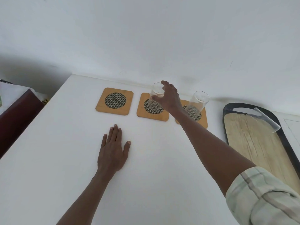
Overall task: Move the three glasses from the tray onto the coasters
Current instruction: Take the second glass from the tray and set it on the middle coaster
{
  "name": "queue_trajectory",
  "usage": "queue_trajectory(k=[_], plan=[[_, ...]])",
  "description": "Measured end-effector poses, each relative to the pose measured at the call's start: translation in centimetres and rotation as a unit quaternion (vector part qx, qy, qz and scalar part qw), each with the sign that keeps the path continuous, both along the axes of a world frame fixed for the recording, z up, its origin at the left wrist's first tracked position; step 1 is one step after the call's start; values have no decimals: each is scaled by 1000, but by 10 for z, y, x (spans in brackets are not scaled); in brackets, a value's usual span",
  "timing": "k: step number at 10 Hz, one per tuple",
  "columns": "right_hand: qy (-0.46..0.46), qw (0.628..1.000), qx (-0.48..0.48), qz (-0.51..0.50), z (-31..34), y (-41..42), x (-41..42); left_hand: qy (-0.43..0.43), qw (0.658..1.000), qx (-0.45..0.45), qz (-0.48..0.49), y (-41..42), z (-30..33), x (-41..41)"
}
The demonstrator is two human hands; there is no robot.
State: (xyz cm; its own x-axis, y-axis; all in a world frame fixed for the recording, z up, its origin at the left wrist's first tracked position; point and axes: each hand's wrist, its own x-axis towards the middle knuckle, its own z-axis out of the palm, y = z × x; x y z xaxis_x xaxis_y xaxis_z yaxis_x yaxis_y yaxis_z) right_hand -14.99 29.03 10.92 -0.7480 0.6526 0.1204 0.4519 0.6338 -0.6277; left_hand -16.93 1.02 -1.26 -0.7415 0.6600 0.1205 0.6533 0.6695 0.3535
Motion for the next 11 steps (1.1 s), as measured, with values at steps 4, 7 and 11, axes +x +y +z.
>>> queue_trajectory(k=[4,7,11], plan=[[4,1000,9,-2,-10,3,-4,2,1000,0,-1,0,0,0],[-17,1000,19,-9,-6,-2,0,-1,1000,1,-1,0,1,1],[117,992,-18,-37,9,-27,63,-14,1000,-18,-9,-1,2,-1]])
